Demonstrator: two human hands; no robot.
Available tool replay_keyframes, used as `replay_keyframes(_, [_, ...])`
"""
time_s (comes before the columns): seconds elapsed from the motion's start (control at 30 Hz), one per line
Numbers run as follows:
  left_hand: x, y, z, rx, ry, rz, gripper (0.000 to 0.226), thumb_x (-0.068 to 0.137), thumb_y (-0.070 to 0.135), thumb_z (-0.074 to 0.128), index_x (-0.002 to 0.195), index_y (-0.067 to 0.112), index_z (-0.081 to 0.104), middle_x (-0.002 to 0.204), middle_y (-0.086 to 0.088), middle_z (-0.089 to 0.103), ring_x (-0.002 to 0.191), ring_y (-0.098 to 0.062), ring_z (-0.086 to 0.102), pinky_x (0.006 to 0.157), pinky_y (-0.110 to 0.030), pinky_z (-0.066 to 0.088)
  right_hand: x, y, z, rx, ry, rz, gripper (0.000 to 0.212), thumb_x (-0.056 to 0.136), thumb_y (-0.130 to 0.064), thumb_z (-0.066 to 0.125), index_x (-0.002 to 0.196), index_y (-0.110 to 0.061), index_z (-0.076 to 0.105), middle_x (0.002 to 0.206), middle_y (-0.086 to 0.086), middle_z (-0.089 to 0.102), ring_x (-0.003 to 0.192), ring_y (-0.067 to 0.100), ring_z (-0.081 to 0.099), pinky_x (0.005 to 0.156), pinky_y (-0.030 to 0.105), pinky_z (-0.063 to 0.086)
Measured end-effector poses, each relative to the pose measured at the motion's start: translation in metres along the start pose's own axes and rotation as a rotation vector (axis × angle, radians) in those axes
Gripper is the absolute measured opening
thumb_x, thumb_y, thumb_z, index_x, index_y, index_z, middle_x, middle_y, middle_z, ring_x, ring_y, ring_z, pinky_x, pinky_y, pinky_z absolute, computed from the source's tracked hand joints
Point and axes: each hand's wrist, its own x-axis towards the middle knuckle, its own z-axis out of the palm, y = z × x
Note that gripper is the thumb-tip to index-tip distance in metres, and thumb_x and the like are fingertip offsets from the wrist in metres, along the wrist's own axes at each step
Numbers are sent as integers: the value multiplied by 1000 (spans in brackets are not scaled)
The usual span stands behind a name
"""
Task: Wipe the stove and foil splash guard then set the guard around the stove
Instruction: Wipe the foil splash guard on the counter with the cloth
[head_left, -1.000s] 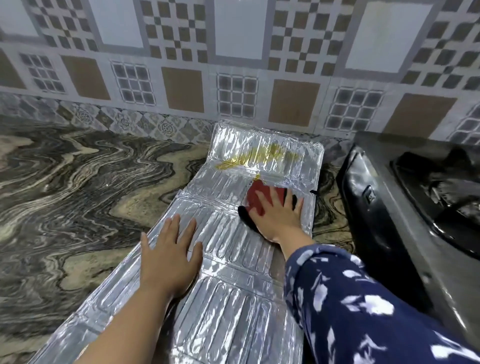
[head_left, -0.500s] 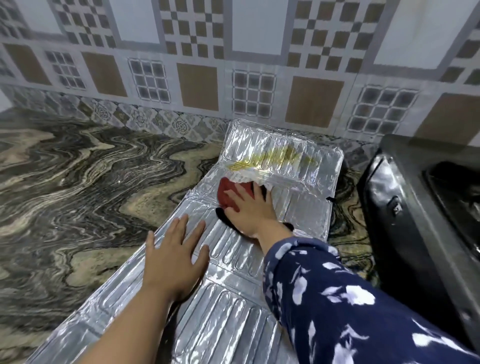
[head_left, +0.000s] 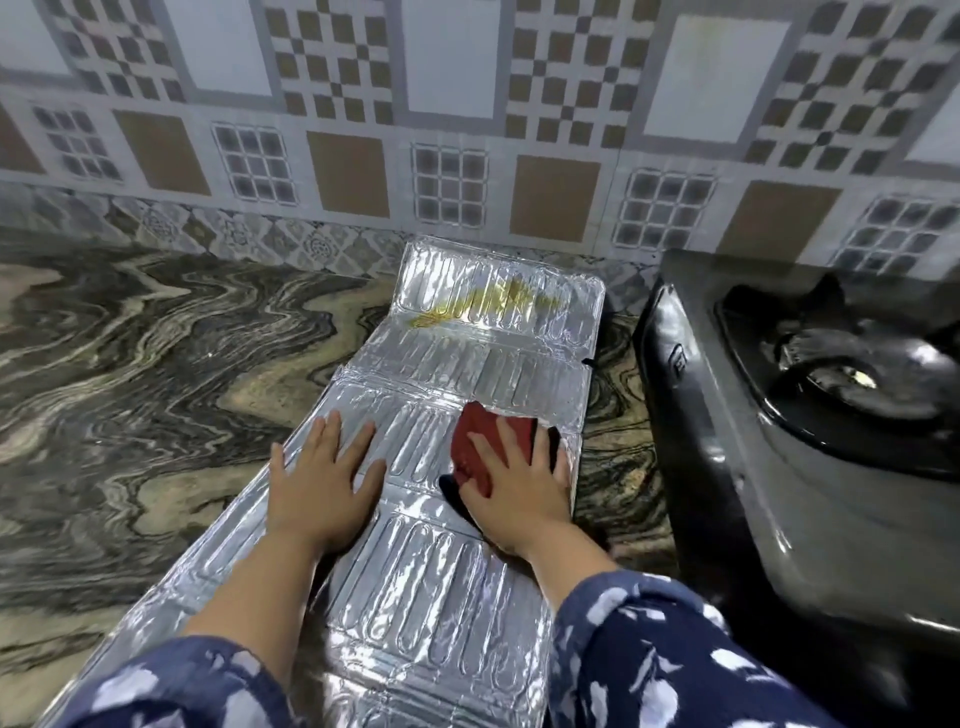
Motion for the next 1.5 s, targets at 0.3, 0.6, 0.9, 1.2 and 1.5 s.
replay_keyframes(0.3, [-8, -7, -4, 0, -44, 28, 60, 94, 58, 16, 149, 41, 2, 161, 1, -9, 148, -13, -10, 116, -55, -8, -24, -20, 7, -122, 86, -49, 68, 90, -63, 16, 151, -35, 2, 160, -3, -15, 138, 33, -36, 109, 58, -24])
replay_keyframes(0.6, [43, 15, -16, 12, -97, 66, 58, 98, 39, 18, 151, 33, -2, 159, 1, -17, 147, -16, -15, 112, -62, -10, -8, -1, 3, -51, 52, -302, 75, 84, -77, 17, 149, -44, 3, 160, -10, -12, 147, 16, -17, 117, 51, -13])
replay_keyframes(0.9, [102, 21, 1, -11, -13, 1, 60, 94, 54, 19, 151, 34, 11, 162, 1, -4, 148, -15, -5, 116, -56, -3, 60, 7, -9, -24, 70, 17, 79, 84, -77, 12, 151, -37, -1, 161, 1, -15, 146, 33, -18, 114, 59, -15])
replay_keyframes(1.2, [99, 19, 5, -9, 74, 33, 69, 83, 62, 6, 149, 41, 13, 161, 2, 4, 148, -14, 0, 117, -50, 2, 160, 39, -39, 14, 111, 218, 80, 86, -75, 14, 152, -32, 1, 161, 8, -13, 145, 40, -16, 111, 62, -17])
replay_keyframes(1.5, [99, 21, 6, 6, 91, 0, 77, 75, 66, -5, 148, 45, 9, 161, 5, 1, 148, -11, -4, 118, -48, -1, 205, 5, -42, 54, 97, 259, 73, 94, -58, 19, 153, -22, -4, 158, 17, -17, 144, 43, -16, 108, 64, -17])
